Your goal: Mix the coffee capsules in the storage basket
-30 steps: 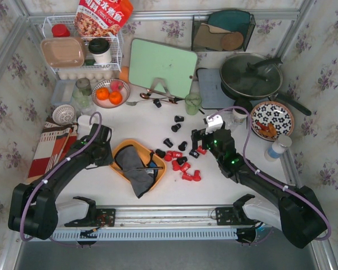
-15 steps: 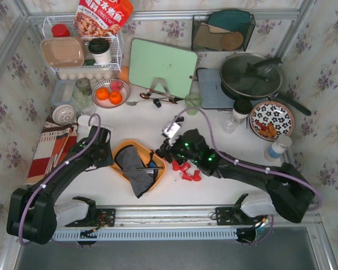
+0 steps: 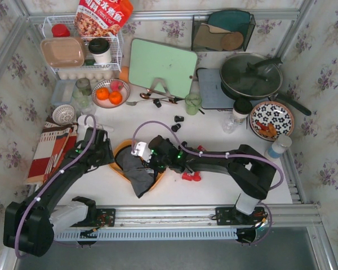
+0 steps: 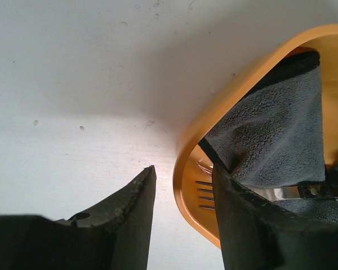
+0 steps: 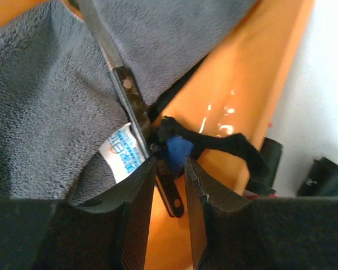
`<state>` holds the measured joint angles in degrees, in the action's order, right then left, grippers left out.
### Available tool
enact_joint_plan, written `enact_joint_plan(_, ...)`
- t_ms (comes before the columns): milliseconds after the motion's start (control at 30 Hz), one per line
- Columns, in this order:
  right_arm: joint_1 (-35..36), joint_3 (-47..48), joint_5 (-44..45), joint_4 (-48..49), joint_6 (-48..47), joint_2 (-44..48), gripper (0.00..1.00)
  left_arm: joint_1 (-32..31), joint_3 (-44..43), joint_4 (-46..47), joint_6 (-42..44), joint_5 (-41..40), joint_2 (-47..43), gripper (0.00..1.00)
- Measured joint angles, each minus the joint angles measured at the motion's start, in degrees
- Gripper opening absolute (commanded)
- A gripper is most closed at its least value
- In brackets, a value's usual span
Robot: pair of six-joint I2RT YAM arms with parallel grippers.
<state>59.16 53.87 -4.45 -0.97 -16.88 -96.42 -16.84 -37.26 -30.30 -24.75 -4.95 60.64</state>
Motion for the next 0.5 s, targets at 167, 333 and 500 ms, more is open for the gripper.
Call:
enact_joint_plan(167,0.3,3.2,-0.2,-3.9,-1.5,-3.7,0.33,0.0,0.9,0.5,0.0,-0.1,-2.3,0.48)
enact_joint_plan(333,0.7,5.5,-0.9,-6.3,-2.1,-6.3,0.35,0.0,1.4,0.5,0.0,-0.9,-3.8,0.48)
enact_joint_plan(500,0.8,7.2,-1.7,-8.3,-2.9,-7.7,0.40,0.0,1.4,0.5,-0.1,-1.5,-5.1,0.48)
